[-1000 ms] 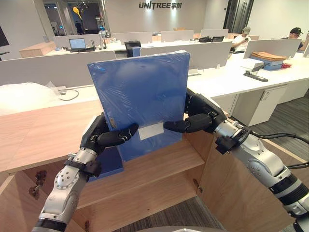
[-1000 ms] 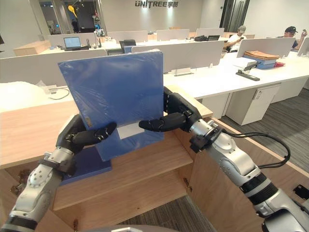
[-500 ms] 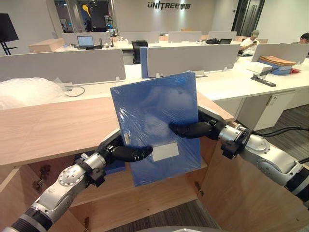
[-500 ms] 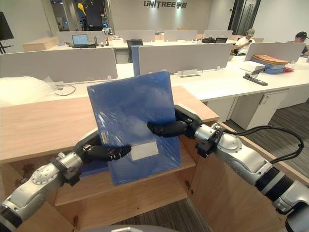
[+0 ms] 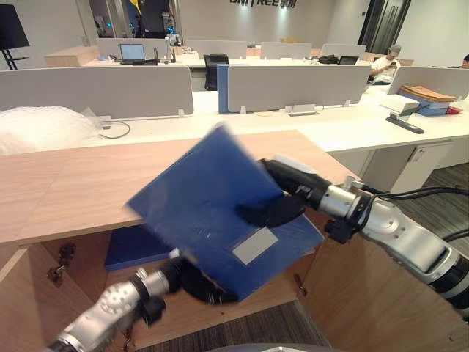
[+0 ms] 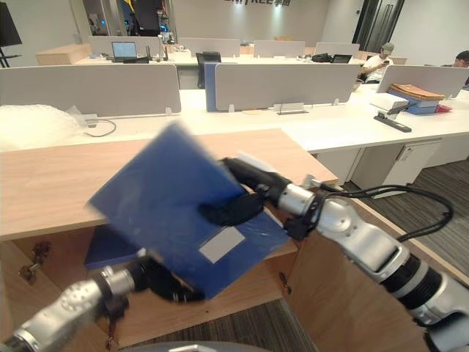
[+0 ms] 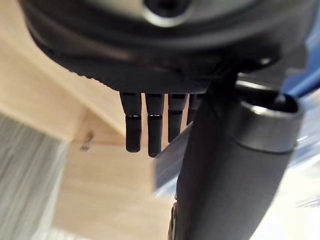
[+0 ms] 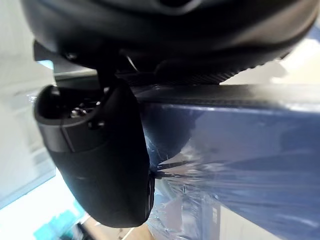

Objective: Walk over to the cabinet, pick up the folder, carry it to the office cabinet, place the folder inside the office cabinet, then close the office cabinet door

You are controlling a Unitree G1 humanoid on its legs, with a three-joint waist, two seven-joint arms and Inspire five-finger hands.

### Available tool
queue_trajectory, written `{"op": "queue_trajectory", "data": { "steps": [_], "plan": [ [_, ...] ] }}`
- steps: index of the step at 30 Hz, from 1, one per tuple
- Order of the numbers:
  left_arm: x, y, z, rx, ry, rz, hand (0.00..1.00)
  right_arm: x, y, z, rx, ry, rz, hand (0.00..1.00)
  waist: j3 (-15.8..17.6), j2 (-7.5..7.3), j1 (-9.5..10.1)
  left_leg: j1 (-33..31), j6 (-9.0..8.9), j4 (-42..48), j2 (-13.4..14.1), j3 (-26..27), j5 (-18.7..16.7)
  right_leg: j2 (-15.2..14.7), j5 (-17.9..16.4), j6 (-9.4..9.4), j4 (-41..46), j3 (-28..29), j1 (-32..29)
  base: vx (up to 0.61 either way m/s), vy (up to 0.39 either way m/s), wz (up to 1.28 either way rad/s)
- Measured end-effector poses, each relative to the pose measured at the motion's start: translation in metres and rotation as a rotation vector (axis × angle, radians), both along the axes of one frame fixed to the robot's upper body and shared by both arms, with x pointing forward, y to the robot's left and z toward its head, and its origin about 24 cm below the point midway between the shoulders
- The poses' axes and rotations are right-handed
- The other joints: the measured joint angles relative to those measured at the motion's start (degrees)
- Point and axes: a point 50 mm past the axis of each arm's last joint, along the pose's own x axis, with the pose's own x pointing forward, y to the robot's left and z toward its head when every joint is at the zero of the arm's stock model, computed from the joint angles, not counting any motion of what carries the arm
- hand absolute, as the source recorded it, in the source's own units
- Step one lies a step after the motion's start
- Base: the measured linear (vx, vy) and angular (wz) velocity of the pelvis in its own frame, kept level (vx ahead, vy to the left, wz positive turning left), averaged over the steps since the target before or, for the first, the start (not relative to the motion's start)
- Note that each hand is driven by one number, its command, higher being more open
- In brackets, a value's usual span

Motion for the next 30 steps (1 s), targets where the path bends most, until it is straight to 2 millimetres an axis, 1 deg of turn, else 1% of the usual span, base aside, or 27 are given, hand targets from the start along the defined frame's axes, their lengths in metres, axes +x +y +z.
{"op": "queue_trajectory", "data": {
  "steps": [1, 2, 3, 4, 5, 6, 7, 8, 9, 10, 11, 12, 13, 14, 15, 16, 17, 18, 19, 20, 22, 23, 24, 26, 27, 28, 30],
  "plan": [
    [-0.011, -0.010, -0.019, 0.005, 0.070, -0.023, 1.00, -0.011, 0.014, 0.009, 0.068, -0.093, 0.072, 0.00, 0.4, -0.26, -0.25, -0.1, 0.09, 0.0, 0.0, -0.1, 0.1, 0.0, 0.0, -0.02, 0.1, 0.0, -0.1, 0.00, 0.000, 0.00],
    [-0.018, -0.017, -0.033, 0.013, 0.115, -0.028, 1.00, -0.017, 0.021, 0.015, 0.132, -0.128, 0.119, 0.00, 0.6, -0.52, -0.31, -0.2, 0.10, 0.0, -0.1, -0.2, 0.1, 0.0, 0.0, -0.02, 0.1, 0.0, -0.1, -0.01, 0.035, 0.04],
    [-0.026, -0.022, -0.049, 0.049, 0.159, -0.022, 1.00, -0.024, 0.027, 0.021, 0.199, -0.161, 0.162, 0.00, 0.7, -0.65, -0.31, -0.4, 0.11, 0.0, -0.1, -0.3, 0.0, -0.1, 0.0, -0.02, 0.0, -0.2, -0.3, -0.01, 0.025, 0.06],
    [-0.029, -0.022, -0.057, 0.081, 0.174, -0.018, 1.00, -0.027, 0.029, 0.023, 0.217, -0.182, 0.173, 0.00, 0.6, -0.81, -0.32, -0.7, 0.03, 0.0, -0.1, -0.5, -0.1, -0.2, 0.0, -0.02, -0.1, -0.3, -0.4, -0.01, 0.032, 0.10],
    [-0.035, -0.019, -0.071, 0.144, 0.211, 0.017, 1.00, -0.032, 0.032, 0.024, 0.229, -0.214, 0.196, 0.00, 0.6, -1.19, -0.37, -0.9, -0.30, 0.0, -0.1, -0.7, -0.3, -0.2, 0.0, -0.02, -0.2, -0.6, -0.4, -0.01, 0.032, 0.07],
    [-0.040, -0.010, -0.082, 0.202, 0.250, 0.080, 1.00, -0.034, 0.035, 0.019, 0.213, -0.219, 0.214, 0.00, 0.7, -1.50, -0.38, -0.9, -0.30, 0.0, -0.1, -0.7, -0.3, -0.2, 0.0, -0.02, -0.2, -0.6, -0.4, -0.01, 0.030, 0.05],
    [-0.043, -0.004, -0.088, 0.242, 0.266, 0.117, 1.00, -0.035, 0.038, 0.013, 0.197, -0.209, 0.221, 0.00, 0.8, -1.55, -0.47, -0.9, -0.30, 0.0, -0.1, -0.7, -0.3, -0.2, 0.0, -0.02, -0.2, -0.6, -0.4, -0.03, 0.032, 0.00],
    [-0.049, 0.010, -0.098, 0.327, 0.300, 0.203, 1.00, -0.036, 0.043, -0.004, 0.136, -0.177, 0.233, 0.00, 0.8, -1.54, -0.65, -0.9, -0.27, 0.0, -0.1, -0.8, -0.3, -0.2, 0.0, -0.02, -0.2, -0.6, -0.4, -0.03, 0.030, 0.00],
    [-0.055, 0.024, -0.106, 0.403, 0.334, 0.290, 1.00, -0.036, 0.047, -0.029, 0.049, -0.121, 0.230, 0.00, 0.9, -1.51, -0.63, -0.9, -0.24, 0.0, -0.1, -0.8, -0.2, -0.3, 0.0, -0.02, -0.2, -0.6, -0.4, -0.02, 0.030, 0.01],
    [-0.058, 0.031, -0.108, 0.447, 0.345, 0.321, 1.00, -0.036, 0.047, -0.043, -0.003, -0.088, 0.224, 0.00, 0.9, -1.53, -0.55, -0.9, -0.19, 0.0, -0.1, -0.8, -0.2, -0.3, 0.0, -0.02, -0.2, -0.6, -0.4, 0.00, 0.000, 0.00],
    [-0.064, 0.044, -0.113, 0.527, 0.372, 0.373, 1.00, -0.034, 0.046, -0.074, -0.131, -0.020, 0.203, 0.00, 1.2, -1.53, -0.41, -0.9, -0.05, 0.0, -0.2, -0.9, -0.1, -0.3, 0.0, -0.02, -0.2, -0.6, -0.4, 0.00, 0.000, 0.00],
    [-0.069, 0.050, -0.116, 0.582, 0.394, 0.411, 1.00, -0.031, 0.041, -0.104, -0.266, 0.040, 0.178, 0.00, 1.7, -1.53, -0.18, -0.9, 0.23, 0.0, -0.4, -1.0, 0.1, -0.5, 0.0, -0.02, -0.2, -0.7, -0.4, -0.02, 0.032, 0.04],
    [-0.073, 0.055, -0.117, 0.610, 0.406, 0.435, 1.00, -0.030, 0.034, -0.121, -0.346, 0.075, 0.157, 0.00, 2.0, -1.54, 0.01, -0.9, 0.30, 0.0, -0.5, -1.1, 0.1, -0.7, 0.0, -0.02, -0.2, -0.8, -0.4, -0.02, 0.041, 0.07],
    [-0.079, 0.057, -0.119, 0.629, 0.430, 0.494, 1.00, -0.028, 0.020, -0.147, -0.470, 0.140, 0.106, 0.00, 2.7, -1.44, 0.42, -1.0, 0.40, 0.0, -0.8, -1.3, 0.2, -1.0, 0.0, -0.01, -0.2, -1.0, -0.4, -0.02, 0.051, 0.13],
    [-0.081, 0.055, -0.121, 0.619, 0.448, 0.576, 1.00, -0.025, 0.002, -0.167, -0.576, 0.190, 0.052, 0.00, 3.3, -1.40, 0.80, -1.2, 0.61, 0.0, -1.3, -1.8, 0.3, -1.4, 0.0, 0.01, -0.3, -1.5, -0.3, -0.02, 0.054, 0.14],
    [-0.081, 0.053, -0.122, 0.619, 0.452, 0.607, 1.00, -0.023, -0.005, -0.174, -0.622, 0.210, 0.026, 0.00, 3.7, -1.09, 0.87, -1.2, 0.72, 0.0, -1.5, -2.0, 0.4, -1.5, 0.0, 0.03, -0.3, -1.6, -0.3, -0.02, 0.055, 0.17],
    [-0.086, 0.052, -0.124, 0.626, 0.474, 0.651, 1.00, -0.019, -0.019, -0.188, -0.695, 0.240, -0.021, 0.00, 4.5, -0.30, 0.84, -1.3, 1.00, 0.0, -1.7, -2.5, 0.6, -1.7, 0.0, 0.11, -0.4, -2.1, -0.1, -0.01, 0.042, 0.13],
    [-0.087, 0.051, -0.125, 0.625, 0.485, 0.665, 1.00, -0.017, -0.025, -0.194, -0.718, 0.262, -0.045, 0.00, 4.7, -0.14, 0.77, -1.3, 1.08, 0.0, -1.7, -2.7, 0.7, -1.8, 0.0, 0.12, -0.4, -2.3, 0.0, -0.02, 0.038, 0.14],
    [-0.089, 0.050, -0.126, 0.629, 0.500, 0.715, 1.00, -0.014, -0.036, -0.206, -0.754, 0.309, -0.102, 0.00, 5.2, 0.51, 0.79, -1.3, 1.23, 0.0, -1.7, -3.2, 0.8, -1.8, 0.0, 0.12, -0.5, -2.7, 0.1, -0.02, 0.020, 0.16],
    [-0.091, 0.049, -0.127, 0.636, 0.513, 0.766, 1.00, -0.012, -0.043, -0.219, -0.793, 0.337, -0.163, 0.00, 5.6, 1.03, 0.79, -1.3, 1.38, 0.0, -1.7, -4.0, 0.9, -1.7, 0.0, 0.12, -0.5, -3.3, 0.3, -0.03, 0.013, 0.20],
    [-0.096, 0.047, -0.128, 0.629, 0.541, 0.861, 1.00, -0.007, -0.049, -0.238, -0.822, 0.405, -0.270, 0.00, 6.5, 1.92, 1.00, -1.3, 1.48, 0.1, -1.8, -5.1, 0.9, -1.7, 0.0, 0.11, -0.8, -4.0, 0.8, -0.02, 0.007, 0.23],
    [-0.098, 0.046, -0.129, 0.622, 0.554, 0.907, 1.00, -0.004, -0.054, -0.247, -0.802, 0.471, -0.351, 0.00, 6.8, 2.23, 1.06, -1.3, 1.49, 0.1, -1.9, -6.2, 1.0, -1.9, 0.0, 0.11, -1.0, -4.8, 1.2, -0.02, 0.008, 0.31],
    [-0.101, 0.046, -0.129, 0.615, 0.571, 0.957, 1.00, 0.000, -0.058, -0.258, -0.743, 0.567, -0.475, 0.00, 7.3, 2.68, 1.20, -1.4, 1.52, 0.1, -1.9, -7.3, 1.0, -1.9, 0.0, 0.08, -1.3, -5.5, 1.6, -0.02, 0.009, 0.29],
    [-0.104, 0.044, -0.130, 0.606, 0.587, 1.018, 1.00, 0.006, -0.062, -0.270, -0.572, 0.725, -0.700, 0.00, 8.0, 3.26, 1.34, -1.6, 1.38, 0.1, -2.0, -8.2, 0.9, -2.0, 0.0, 0.06, -1.7, -6.4, 1.9, -0.02, 0.010, 0.24],
    [-0.103, 0.043, -0.130, 0.606, 0.584, 1.032, 1.00, 0.008, -0.067, -0.275, -0.381, 0.866, -0.858, 0.00, 8.4, 3.55, 1.50, -1.8, 1.43, 0.1, -2.1, -8.7, 0.9, -2.1, 0.0, 0.05, -1.9, -6.8, 2.0, -0.01, 0.010, 0.18],
    [-0.102, 0.043, -0.129, 0.603, 0.581, 1.035, 1.00, 0.009, -0.068, -0.276, -0.276, 0.927, -0.926, 0.00, 8.7, 3.76, 1.77, -1.9, 1.62, 0.1, -2.1, -8.7, 1.0, -2.1, 0.0, 0.06, -2.0, -6.8, 2.0, 0.00, 0.013, 0.10],
    [-0.096, 0.040, -0.128, 0.589, 0.563, 1.061, 1.00, 0.014, -0.066, -0.279, 0.164, 1.147, -1.137, 0.00, 10.0, 4.68, 2.68, -2.1, 1.76, 0.1, -2.2, -8.7, 1.1, -2.1, 0.1, 0.18, -2.1, -6.8, 1.8, 0.00, 0.000, 0.00]
  ]
}}
